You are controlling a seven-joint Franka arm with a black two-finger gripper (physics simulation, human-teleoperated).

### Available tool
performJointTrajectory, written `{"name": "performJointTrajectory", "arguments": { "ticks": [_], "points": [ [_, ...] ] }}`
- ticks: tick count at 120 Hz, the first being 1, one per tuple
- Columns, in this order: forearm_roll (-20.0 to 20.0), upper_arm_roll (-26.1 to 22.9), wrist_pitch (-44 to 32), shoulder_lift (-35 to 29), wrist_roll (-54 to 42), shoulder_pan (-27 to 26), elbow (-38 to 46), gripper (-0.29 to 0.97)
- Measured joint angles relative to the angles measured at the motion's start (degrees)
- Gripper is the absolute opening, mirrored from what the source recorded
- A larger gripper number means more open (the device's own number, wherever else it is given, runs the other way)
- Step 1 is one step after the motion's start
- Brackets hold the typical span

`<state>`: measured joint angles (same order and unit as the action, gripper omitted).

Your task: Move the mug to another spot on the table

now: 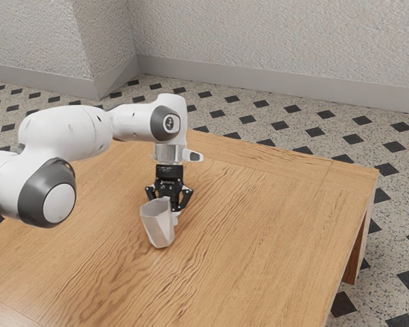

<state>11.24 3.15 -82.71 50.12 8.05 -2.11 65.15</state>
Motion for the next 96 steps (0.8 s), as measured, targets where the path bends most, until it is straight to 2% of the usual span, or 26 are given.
{"name": "performJointTrajectory", "arguments": {
  "ticks": [12,31,49,69,96],
  "points": [
    [0.0,0.0,0.0,0.0,0.3,0.0,0.0,0.09],
    [0.3,-0.3,0.0,0.1,0.0,0.0,0.0,0.38],
    [0.3,-0.3,-0.1,0.4,-0.2,0.0,0.0,0.53],
    [0.3,-0.3,-0.7,0.6,-0.5,0.0,0.0,0.61],
    [0.2,-0.2,-2.7,0.9,-1.1,0.1,0.0,0.66]
  ]
}}
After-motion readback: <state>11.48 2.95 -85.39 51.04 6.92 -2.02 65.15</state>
